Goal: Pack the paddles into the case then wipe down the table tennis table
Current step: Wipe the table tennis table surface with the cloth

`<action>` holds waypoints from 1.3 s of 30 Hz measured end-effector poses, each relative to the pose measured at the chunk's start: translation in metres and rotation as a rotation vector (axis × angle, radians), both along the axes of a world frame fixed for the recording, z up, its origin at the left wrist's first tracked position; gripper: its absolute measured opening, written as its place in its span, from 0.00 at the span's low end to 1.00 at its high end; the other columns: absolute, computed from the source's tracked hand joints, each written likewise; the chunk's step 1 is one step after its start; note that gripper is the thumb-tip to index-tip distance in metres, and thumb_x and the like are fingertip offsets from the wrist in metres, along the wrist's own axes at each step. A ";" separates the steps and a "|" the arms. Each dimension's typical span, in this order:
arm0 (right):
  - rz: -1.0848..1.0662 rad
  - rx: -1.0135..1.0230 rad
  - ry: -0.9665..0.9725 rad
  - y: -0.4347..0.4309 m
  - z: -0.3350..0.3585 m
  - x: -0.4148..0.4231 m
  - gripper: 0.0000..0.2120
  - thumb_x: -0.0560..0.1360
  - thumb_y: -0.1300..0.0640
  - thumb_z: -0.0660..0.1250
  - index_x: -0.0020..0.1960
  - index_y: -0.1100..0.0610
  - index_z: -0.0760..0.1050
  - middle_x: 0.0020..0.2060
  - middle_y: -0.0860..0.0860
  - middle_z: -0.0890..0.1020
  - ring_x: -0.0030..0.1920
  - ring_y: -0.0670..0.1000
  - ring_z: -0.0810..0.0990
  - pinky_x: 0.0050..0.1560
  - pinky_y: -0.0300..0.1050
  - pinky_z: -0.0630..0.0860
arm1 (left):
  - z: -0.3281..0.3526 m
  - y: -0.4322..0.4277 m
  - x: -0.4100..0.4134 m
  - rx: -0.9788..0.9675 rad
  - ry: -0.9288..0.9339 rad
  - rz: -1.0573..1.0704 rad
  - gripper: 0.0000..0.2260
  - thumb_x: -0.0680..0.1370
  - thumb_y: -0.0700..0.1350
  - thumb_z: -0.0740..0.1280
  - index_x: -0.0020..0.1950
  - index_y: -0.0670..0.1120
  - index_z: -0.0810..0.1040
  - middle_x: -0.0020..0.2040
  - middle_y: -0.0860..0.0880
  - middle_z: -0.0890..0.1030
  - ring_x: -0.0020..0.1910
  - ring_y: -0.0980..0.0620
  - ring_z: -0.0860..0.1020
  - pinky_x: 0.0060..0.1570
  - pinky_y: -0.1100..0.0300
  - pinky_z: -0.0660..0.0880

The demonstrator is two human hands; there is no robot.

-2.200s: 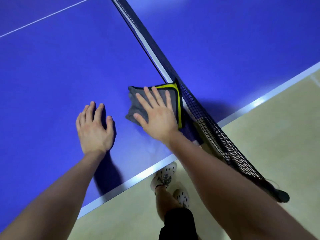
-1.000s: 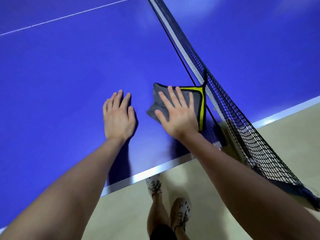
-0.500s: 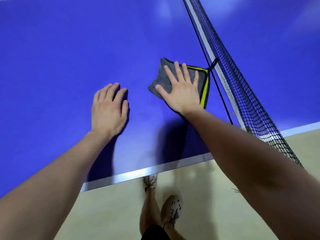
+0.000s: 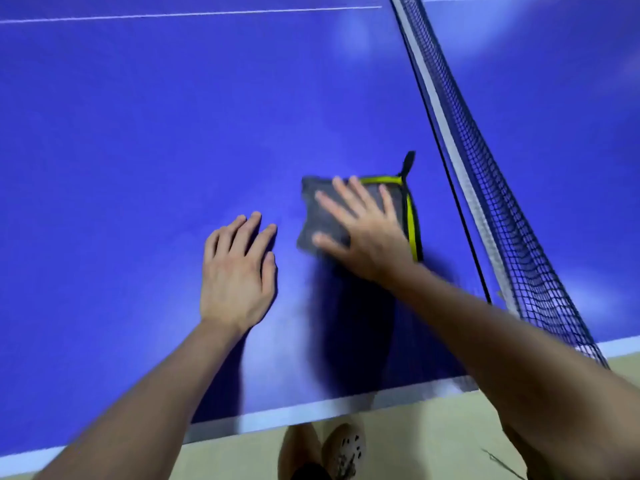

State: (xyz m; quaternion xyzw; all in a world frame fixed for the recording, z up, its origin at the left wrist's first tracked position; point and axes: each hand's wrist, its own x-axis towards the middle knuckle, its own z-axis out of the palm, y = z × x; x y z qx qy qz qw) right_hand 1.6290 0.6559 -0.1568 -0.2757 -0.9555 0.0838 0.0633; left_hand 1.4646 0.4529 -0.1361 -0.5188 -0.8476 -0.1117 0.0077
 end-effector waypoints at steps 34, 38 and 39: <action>-0.319 -0.026 -0.010 0.198 -0.002 -0.229 0.37 0.84 0.27 0.47 0.88 0.41 0.55 0.89 0.49 0.52 0.89 0.54 0.46 0.85 0.68 0.39 | 0.029 0.202 -0.214 0.109 -0.008 0.093 0.16 0.86 0.50 0.59 0.68 0.47 0.79 0.68 0.46 0.79 0.69 0.41 0.74 0.68 0.44 0.68; -0.327 0.003 0.007 0.240 -0.005 -0.261 0.37 0.85 0.30 0.46 0.89 0.46 0.55 0.89 0.53 0.53 0.89 0.56 0.47 0.86 0.64 0.40 | 0.012 0.278 -0.266 -0.005 -0.011 0.113 0.22 0.88 0.54 0.53 0.80 0.51 0.71 0.82 0.43 0.68 0.83 0.41 0.62 0.80 0.42 0.58; -0.336 0.022 0.017 0.253 -0.006 -0.270 0.37 0.85 0.32 0.46 0.89 0.48 0.55 0.89 0.53 0.53 0.89 0.56 0.48 0.87 0.63 0.41 | 0.005 0.289 -0.271 -0.032 -0.022 0.109 0.23 0.88 0.55 0.52 0.82 0.53 0.68 0.84 0.44 0.65 0.84 0.42 0.60 0.82 0.42 0.55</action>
